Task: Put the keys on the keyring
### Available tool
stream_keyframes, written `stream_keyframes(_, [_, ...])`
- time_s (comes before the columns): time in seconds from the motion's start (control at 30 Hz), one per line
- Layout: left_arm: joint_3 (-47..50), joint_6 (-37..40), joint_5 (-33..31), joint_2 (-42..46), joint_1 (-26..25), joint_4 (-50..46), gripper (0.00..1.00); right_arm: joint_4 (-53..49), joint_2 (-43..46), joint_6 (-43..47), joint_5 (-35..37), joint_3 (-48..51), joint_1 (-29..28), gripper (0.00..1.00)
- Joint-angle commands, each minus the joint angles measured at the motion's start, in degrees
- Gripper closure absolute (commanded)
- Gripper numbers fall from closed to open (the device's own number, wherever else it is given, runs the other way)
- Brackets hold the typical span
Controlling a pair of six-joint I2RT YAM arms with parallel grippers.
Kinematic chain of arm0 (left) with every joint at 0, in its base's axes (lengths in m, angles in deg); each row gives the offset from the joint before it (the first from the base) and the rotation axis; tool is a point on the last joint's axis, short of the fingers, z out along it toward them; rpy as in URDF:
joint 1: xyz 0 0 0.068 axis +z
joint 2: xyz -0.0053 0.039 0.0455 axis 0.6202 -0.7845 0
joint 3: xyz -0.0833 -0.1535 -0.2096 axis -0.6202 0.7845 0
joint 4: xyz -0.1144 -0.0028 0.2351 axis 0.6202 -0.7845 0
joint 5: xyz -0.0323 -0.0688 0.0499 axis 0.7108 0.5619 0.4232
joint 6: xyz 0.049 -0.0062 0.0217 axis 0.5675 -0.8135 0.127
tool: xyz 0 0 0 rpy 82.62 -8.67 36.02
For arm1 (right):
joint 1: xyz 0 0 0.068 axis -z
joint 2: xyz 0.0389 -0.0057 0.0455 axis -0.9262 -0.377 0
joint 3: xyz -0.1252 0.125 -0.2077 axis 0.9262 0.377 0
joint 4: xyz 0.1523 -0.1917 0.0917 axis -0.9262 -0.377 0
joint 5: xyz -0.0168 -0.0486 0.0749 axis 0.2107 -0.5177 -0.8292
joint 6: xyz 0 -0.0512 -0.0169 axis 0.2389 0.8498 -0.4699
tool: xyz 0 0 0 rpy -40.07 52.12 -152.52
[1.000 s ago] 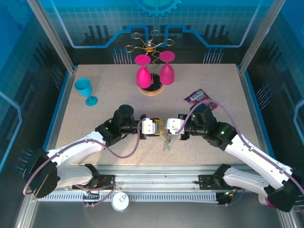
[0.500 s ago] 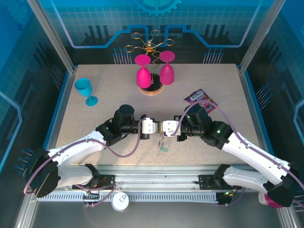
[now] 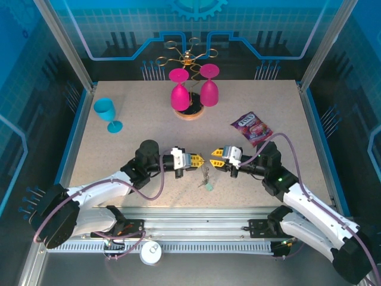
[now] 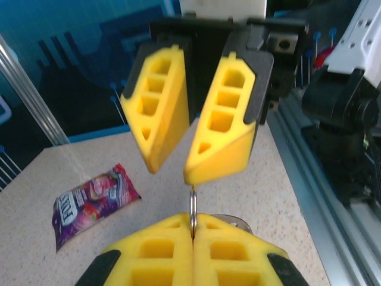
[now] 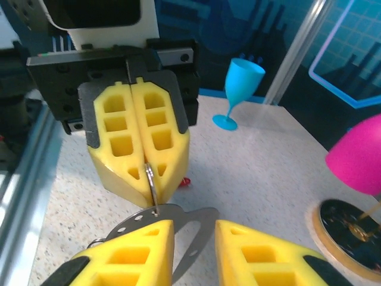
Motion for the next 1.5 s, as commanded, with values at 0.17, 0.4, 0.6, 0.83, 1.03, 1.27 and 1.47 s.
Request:
stream_keyframes(0.17, [0.6, -7.4, 4.9, -0.2, 0.6, 12.9, 1.00, 8.4, -2.3, -1.9, -8.4, 0.1, -0.2, 0.76])
stream_keyframes(0.4, [0.5, -8.6, 5.6, -1.7, 0.6, 14.8, 1.00, 9.5, -3.4, -1.5, -9.0, -0.7, -1.3, 0.78])
stream_keyframes(0.6, [0.4, -8.7, 5.7, -2.3, 0.7, 15.1, 1.00, 10.6, -4.5, -1.5, -10.0, -1.4, -2.1, 0.85])
stream_keyframes(0.83, [0.2, -8.4, 6.3, -2.7, 0.6, 14.0, 1.00, 11.7, -4.7, -1.7, -9.8, -1.8, -2.2, 0.89])
stream_keyframes(1.03, [-0.1, -7.8, 6.3, -2.9, 0.7, 12.1, 1.00, 10.3, -4.9, -1.1, -9.8, -2.4, -2.2, 1.00])
stream_keyframes(1.27, [-3.3, -1.9, 0.8, 0.6, 0.7, -2.8, 0.88, -10.6, -4.6, 6.1, -4.2, -8.6, -2.7, 1.00])
stream_keyframes(1.47, [-7.4, 5.2, -1.6, 2.8, 0.6, -18.9, 0.93, -25.3, -5.8, 11.6, 0.6, -14.8, -4.4, 1.00])
